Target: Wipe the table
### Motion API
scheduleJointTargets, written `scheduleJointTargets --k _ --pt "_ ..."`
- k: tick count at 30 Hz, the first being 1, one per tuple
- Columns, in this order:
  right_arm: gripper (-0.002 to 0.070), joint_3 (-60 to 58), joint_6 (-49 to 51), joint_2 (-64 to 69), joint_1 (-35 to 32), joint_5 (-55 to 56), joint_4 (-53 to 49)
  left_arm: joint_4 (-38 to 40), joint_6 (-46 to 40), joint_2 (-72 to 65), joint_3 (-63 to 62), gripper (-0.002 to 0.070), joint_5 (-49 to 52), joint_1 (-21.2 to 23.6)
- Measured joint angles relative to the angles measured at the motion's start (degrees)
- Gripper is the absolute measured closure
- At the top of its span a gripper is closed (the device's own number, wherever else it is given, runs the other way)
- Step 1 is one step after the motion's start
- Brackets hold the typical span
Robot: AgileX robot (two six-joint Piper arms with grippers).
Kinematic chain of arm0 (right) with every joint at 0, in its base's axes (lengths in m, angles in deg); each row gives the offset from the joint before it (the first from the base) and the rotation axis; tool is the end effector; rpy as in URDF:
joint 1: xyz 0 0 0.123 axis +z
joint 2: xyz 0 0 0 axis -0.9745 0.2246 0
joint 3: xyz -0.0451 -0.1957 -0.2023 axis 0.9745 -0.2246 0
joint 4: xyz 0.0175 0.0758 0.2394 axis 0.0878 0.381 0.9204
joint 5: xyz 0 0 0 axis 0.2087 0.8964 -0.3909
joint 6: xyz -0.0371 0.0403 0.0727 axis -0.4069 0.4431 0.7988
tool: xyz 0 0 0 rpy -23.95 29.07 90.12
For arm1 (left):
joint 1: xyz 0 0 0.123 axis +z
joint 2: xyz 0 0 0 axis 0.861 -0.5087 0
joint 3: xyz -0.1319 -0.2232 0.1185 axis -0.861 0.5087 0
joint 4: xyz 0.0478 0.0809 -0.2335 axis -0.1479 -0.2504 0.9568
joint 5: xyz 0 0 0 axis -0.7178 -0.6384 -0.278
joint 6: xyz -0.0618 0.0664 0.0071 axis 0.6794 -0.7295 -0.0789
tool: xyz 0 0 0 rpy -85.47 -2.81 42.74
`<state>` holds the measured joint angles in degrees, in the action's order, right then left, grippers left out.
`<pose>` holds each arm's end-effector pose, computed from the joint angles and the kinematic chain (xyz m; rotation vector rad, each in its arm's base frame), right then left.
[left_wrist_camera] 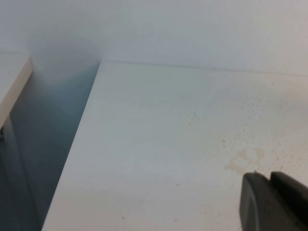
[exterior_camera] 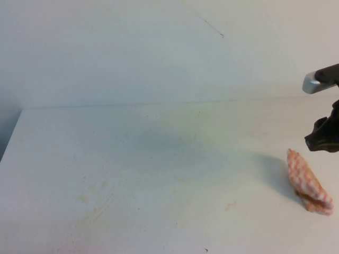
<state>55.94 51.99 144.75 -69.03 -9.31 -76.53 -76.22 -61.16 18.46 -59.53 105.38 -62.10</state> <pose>0.3280 0.0594 0.2532 -0.5531 2.5505 0.1525 0.0538 -0.0011 0.1794 -0.1595 1.7561 -0.1765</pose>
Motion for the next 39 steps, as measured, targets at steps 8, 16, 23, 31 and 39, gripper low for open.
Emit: scheduleJointTargets --k 8,16,23,31,39 --pt "0.0556 0.0 -0.86 -3.5 0.0 -1.52 0.75 0.0 0.0 0.0 0.0 0.0675 0.0 0.0" --pt "0.0671 0.0 -0.89 -18.76 0.0 -1.61 0.9 0.0 0.0 0.0 0.0 0.0675 0.0 0.0" --pt "0.0675 -3.1 0.2 -33.48 0.0 0.59 0.52 0.0 0.0 0.0 0.0 0.0675 0.0 0.0" --pt "0.0676 -18.8 6.09 -52.69 0.0 8.43 -2.07 0.0 0.0 0.0 0.0 0.0675 0.0 0.0" --pt "0.0676 -35.63 8.72 -66.94 0.0 17.62 -3.89 0.0 0.0 -0.11 0.0 0.0675 0.0 0.0"
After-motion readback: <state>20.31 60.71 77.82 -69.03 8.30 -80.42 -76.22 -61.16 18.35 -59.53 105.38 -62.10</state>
